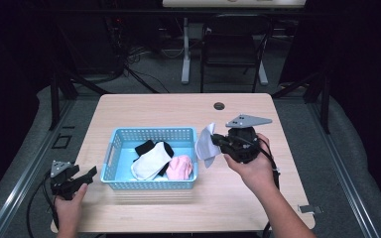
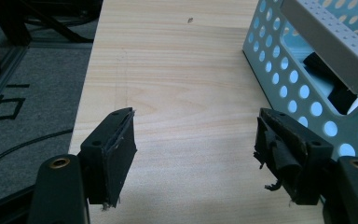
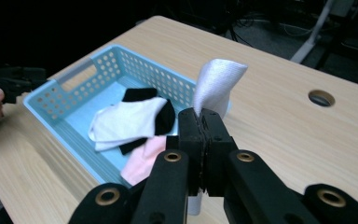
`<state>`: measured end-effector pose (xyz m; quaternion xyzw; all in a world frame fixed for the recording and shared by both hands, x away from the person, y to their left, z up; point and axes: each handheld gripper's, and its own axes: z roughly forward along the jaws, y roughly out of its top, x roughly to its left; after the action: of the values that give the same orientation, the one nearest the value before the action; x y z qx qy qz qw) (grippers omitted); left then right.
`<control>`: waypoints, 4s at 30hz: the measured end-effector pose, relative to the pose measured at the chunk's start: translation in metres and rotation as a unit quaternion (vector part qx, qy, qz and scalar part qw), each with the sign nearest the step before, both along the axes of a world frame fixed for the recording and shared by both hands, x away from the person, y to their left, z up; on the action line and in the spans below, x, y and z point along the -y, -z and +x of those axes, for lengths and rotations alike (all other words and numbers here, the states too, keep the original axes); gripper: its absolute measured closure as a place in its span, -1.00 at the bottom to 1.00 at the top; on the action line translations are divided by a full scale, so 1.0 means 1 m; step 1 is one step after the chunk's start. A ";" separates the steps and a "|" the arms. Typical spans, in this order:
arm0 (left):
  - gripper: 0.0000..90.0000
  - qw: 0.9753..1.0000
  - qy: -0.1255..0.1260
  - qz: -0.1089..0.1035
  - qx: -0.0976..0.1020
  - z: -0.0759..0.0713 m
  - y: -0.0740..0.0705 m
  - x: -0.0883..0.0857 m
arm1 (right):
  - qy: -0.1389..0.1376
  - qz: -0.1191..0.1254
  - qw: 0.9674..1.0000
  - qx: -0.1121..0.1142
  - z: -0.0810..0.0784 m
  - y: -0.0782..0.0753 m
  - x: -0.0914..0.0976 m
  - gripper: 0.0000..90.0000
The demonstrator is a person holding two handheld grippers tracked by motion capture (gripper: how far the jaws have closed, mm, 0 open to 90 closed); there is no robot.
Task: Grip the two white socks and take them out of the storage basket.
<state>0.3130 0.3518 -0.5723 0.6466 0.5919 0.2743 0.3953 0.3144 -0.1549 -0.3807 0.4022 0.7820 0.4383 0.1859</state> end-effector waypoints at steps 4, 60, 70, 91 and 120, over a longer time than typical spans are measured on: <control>-0.36 1.000 0.000 0.002 -0.001 0.000 0.000 0.000 | 0.016 0.001 1.000 -0.004 -0.002 0.012 0.012 0.97; -0.36 1.000 0.003 0.005 -0.007 0.000 0.001 0.002 | 0.191 0.003 0.976 -0.101 0.031 0.153 0.093 0.29; -0.36 1.000 0.000 0.003 -0.004 0.000 0.001 0.001 | 0.149 0.004 0.985 -0.083 0.031 0.133 0.067 0.30; -0.36 1.000 0.001 0.000 -0.002 0.000 0.001 0.000 | 0.009 -0.019 0.997 -0.070 0.062 0.079 -0.049 0.25; -0.36 1.000 0.001 -0.002 -0.003 0.000 0.001 -0.001 | -0.028 -0.079 0.981 -0.176 0.115 0.100 -0.144 0.43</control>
<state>0.3128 0.3530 -0.5729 0.6468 0.5932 0.2710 0.3955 0.4299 -0.0110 -0.4804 0.4354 0.8455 0.3024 0.0640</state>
